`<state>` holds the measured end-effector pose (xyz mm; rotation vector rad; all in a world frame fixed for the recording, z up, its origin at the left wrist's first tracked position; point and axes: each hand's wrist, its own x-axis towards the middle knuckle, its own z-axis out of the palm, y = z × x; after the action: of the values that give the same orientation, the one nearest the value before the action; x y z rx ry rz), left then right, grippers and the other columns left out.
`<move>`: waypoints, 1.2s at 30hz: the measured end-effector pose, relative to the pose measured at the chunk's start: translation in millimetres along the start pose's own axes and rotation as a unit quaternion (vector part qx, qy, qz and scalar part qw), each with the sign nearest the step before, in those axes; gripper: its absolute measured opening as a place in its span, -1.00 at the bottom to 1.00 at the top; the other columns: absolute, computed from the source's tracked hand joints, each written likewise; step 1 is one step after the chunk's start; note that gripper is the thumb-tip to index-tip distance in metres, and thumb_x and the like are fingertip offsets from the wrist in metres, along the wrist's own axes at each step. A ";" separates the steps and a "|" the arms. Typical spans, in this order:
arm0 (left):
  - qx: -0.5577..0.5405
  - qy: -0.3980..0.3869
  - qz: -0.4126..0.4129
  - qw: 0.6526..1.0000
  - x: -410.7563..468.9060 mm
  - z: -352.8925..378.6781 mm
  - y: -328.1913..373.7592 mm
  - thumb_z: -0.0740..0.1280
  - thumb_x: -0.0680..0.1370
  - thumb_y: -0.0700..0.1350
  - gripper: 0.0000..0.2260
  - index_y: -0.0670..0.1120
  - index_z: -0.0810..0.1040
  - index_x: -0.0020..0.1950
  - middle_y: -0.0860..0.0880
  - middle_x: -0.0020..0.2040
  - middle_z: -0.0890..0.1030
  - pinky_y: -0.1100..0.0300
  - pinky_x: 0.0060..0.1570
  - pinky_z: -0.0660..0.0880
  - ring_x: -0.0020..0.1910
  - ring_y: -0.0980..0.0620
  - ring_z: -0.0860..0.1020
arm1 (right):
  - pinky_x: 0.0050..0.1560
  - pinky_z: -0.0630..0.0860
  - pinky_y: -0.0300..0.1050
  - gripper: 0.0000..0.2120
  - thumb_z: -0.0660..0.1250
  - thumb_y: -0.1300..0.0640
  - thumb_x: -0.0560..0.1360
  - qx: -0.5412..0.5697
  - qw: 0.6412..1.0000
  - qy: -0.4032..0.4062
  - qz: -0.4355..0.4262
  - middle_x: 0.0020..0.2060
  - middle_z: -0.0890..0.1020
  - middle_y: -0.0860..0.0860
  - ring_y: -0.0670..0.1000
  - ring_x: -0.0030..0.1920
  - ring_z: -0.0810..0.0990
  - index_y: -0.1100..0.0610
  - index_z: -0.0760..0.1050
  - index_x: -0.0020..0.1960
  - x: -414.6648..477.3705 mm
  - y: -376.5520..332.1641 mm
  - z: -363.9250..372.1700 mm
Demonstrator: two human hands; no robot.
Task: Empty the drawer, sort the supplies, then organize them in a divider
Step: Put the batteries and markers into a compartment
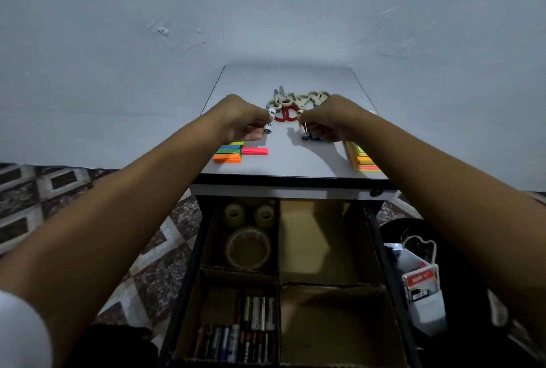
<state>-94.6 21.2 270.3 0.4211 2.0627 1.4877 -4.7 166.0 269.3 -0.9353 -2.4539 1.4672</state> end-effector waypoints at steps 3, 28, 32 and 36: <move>-0.029 -0.025 -0.013 0.999 -26.9 3.0 -8.9 0.36 0.49 -0.29 -0.90 -0.22 0.51 -0.22 -0.09 -0.31 0.55 0.33 -0.38 0.57 -0.47 0.12 0.56 | -0.46 0.43 -0.28 -0.83 0.36 0.18 0.49 0.080 0.995 -0.048 0.031 -0.39 0.52 0.07 -0.03 -0.41 0.50 0.18 0.43 -0.23 -31.3 10.5 3.0; 0.338 -0.031 -0.120 0.933 -125.9 16.8 -228.2 0.29 0.55 -0.16 -0.68 -0.14 0.37 -0.40 -0.07 -0.41 0.43 0.21 -0.36 0.34 -0.36 -0.02 0.45 | -0.40 0.50 -0.32 -0.92 0.35 0.17 0.50 0.219 0.953 -0.161 0.133 -0.29 0.55 0.05 -0.09 -0.34 0.52 0.17 0.53 -0.15 -178.4 132.4 90.9; 0.370 -0.017 -0.108 0.923 -123.4 20.4 -236.8 0.26 0.55 -0.20 -0.69 -0.13 0.31 -0.38 -0.08 -0.37 0.40 0.15 -0.30 0.35 -0.35 -0.02 0.41 | -0.42 0.50 -0.33 -0.91 0.36 0.16 0.49 0.228 0.952 -0.155 0.134 -0.29 0.57 0.06 -0.09 -0.35 0.54 0.19 0.54 -0.11 -179.3 136.1 94.2; 0.372 -0.030 -0.122 0.920 -122.9 21.3 -239.4 0.27 0.54 -0.22 -0.71 -0.14 0.33 -0.37 -0.08 -0.37 0.40 0.14 -0.25 0.37 -0.36 0.00 0.40 | -0.41 0.49 -0.34 -0.90 0.34 0.17 0.50 0.234 0.950 -0.154 0.136 -0.30 0.56 0.06 -0.09 -0.35 0.53 0.22 0.54 -0.08 -181.9 139.3 95.9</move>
<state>32.0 -110.5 71.7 0.4551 2.4674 0.4961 162.5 36.8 138.8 -1.0261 -2.0454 2.3115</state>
